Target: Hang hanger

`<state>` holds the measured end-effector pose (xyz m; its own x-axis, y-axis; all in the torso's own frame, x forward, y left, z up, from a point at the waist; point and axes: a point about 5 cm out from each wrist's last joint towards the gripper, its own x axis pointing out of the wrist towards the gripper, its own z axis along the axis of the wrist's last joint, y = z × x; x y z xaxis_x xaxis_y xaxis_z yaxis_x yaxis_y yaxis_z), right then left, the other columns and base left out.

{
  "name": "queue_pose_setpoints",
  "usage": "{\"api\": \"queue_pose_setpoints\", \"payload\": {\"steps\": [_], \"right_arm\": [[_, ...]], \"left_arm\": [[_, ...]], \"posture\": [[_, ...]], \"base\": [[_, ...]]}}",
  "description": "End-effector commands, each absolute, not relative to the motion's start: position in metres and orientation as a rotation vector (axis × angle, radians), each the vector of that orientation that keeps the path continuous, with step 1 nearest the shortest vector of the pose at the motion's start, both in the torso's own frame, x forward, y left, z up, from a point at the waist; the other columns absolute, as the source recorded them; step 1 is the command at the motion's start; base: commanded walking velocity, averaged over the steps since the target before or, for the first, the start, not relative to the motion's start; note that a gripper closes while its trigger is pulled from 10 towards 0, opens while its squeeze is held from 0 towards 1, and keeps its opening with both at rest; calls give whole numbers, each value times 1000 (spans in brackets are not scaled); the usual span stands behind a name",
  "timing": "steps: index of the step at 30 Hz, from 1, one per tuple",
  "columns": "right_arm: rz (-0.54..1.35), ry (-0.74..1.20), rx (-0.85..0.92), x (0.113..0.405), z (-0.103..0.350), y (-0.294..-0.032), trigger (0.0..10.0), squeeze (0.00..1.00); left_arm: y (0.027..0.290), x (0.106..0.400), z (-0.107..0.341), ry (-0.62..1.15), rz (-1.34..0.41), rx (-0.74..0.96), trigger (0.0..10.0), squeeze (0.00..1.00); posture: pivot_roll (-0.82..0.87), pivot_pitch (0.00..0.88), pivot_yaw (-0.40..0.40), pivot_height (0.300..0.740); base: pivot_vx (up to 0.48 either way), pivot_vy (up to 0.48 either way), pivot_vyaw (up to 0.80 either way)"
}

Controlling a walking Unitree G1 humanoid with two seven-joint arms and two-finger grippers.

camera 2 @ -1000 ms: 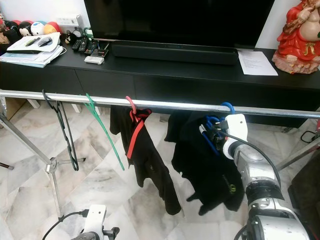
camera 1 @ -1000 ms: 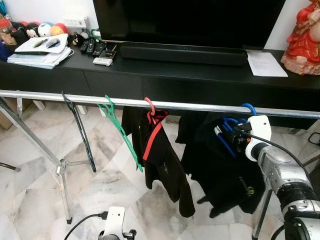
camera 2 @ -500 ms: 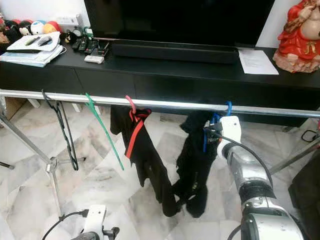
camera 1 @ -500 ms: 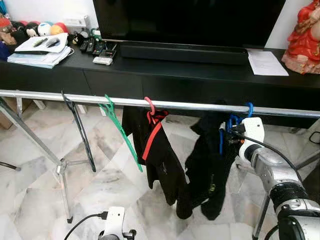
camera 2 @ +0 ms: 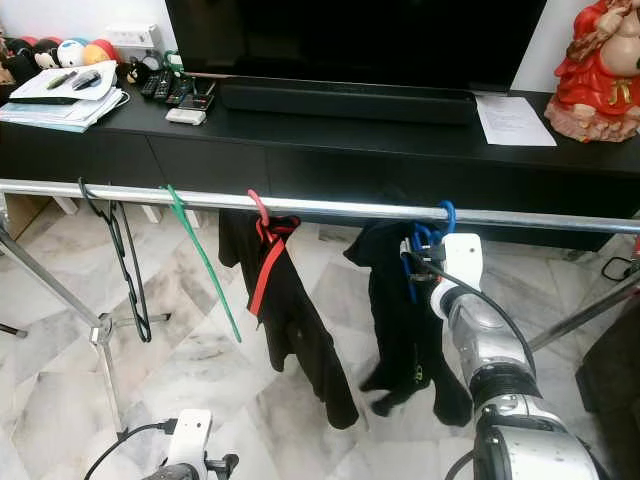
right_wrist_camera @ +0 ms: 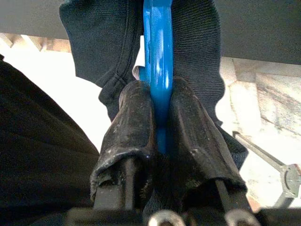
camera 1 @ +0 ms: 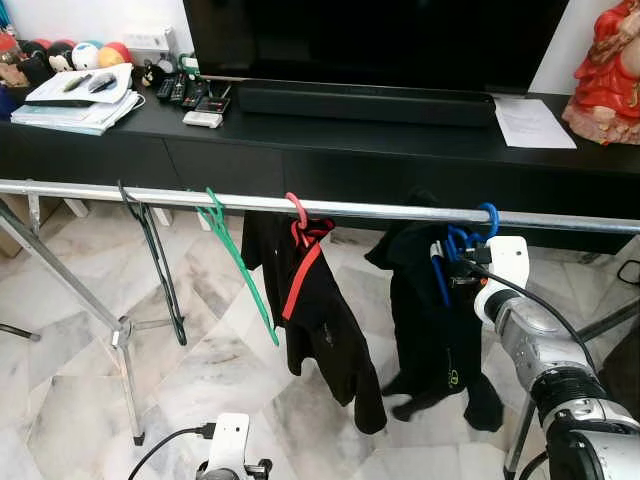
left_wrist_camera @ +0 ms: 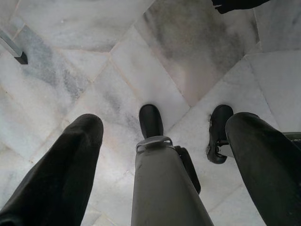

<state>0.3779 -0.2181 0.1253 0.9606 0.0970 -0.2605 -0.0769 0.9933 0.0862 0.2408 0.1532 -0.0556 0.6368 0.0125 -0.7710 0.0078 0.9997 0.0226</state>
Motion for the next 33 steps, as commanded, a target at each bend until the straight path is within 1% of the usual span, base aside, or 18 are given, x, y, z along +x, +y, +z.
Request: {"api": "queue_pose_setpoints", "payload": {"steps": [1,5,8,12,17,21,26,30,33], "right_arm": [[118,263,89,379,125,-211,0,0],[129,260,88,379,123,-206,0,0],[90,247,81,379,122,-207,0,0],[6,95,123,380,135,-209,0,0],[-40,-1,154,376,142,-212,0,0],[-34,-65,163,374,148,-211,0,0],[-45,-94,181,370,147,-206,0,0],[-53,-78,186,360,137,-203,0,0],[-58,-47,165,346,120,-203,0,0]], "left_arm": [[153,232,-61,912,12,21,10000,0],[153,232,-61,912,14,24,10000,0],[153,232,-61,912,15,24,10000,0],[153,232,-61,910,17,23,10000,0],[153,232,-61,911,13,26,10000,0],[153,232,-61,910,6,32,10000,0],[153,232,-61,910,-1,35,10000,0],[153,232,-61,911,-3,35,10000,0],[152,232,-61,914,-6,37,10000,0]], "posture": [[63,195,-32,740],[64,196,-33,740],[64,195,-34,740],[64,195,-34,740],[59,192,-35,740],[54,190,-35,740],[60,191,-40,740],[56,192,-40,740],[49,195,-41,740]], "base": [[0,0,0],[0,0,0],[0,0,0],[0,0,0],[0,0,0],[0,0,0],[0,0,0],[0,0,0],[0,0,0]]}}
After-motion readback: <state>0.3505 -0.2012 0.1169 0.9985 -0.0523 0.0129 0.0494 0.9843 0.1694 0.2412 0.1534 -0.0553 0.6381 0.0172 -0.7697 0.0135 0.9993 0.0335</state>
